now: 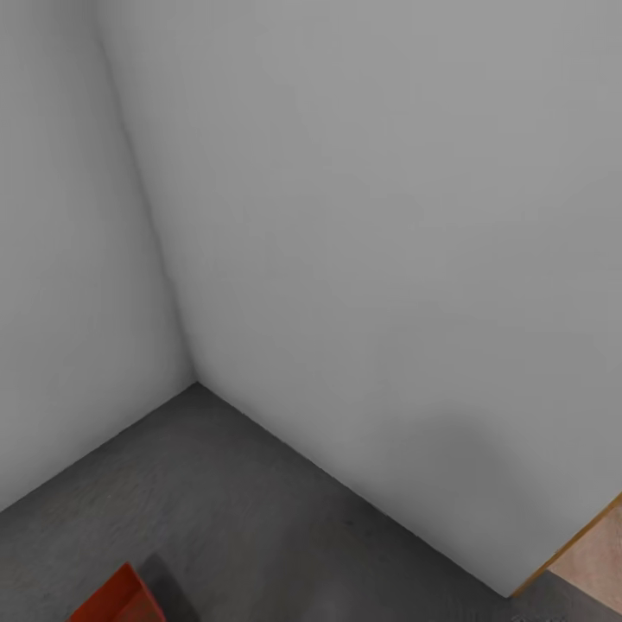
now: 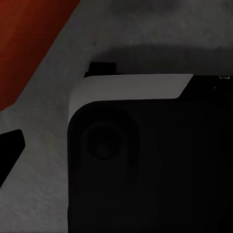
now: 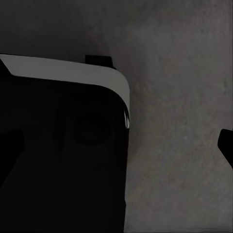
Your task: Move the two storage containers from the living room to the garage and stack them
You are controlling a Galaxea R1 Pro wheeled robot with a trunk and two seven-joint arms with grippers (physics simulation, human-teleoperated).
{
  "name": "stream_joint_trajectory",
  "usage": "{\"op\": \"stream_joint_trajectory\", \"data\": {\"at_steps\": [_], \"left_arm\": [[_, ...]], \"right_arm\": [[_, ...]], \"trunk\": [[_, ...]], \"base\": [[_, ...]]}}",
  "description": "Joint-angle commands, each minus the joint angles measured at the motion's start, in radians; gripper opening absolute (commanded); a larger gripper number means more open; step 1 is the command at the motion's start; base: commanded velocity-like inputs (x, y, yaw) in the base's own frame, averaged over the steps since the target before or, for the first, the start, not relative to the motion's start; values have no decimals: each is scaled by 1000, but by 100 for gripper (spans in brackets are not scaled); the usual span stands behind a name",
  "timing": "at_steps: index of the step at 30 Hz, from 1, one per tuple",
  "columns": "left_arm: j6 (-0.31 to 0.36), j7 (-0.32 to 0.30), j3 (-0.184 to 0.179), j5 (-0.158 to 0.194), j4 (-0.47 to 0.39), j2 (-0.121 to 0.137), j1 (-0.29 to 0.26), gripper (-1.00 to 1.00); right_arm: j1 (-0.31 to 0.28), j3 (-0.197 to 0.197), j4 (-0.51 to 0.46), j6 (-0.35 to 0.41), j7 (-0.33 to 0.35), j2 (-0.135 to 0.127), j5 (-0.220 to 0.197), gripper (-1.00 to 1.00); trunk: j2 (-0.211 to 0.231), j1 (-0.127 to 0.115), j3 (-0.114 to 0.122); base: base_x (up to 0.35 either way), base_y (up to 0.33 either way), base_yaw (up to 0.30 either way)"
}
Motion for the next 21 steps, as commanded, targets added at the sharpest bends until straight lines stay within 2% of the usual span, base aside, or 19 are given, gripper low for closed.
{"op": "stream_joint_trajectory", "data": {"at_steps": [1,18,21], "left_arm": [[-4,2,3,1,1,-1,0,100],[-6,2,2,0,2,-4,0,100],[-39,2,3,0,2,-5,2,100]], "right_arm": [[-1,8,3,-5,-1,1,-9,100],[-1,8,3,-5,-1,1,-7,100],[-1,8,3,-5,-1,1,-7,100]], "trunk": [[0,0,-1],[0,0,-1],[0,0,-1]], "base": [[0,0,-250],[0,0,-250],[0,0,-250]]}}
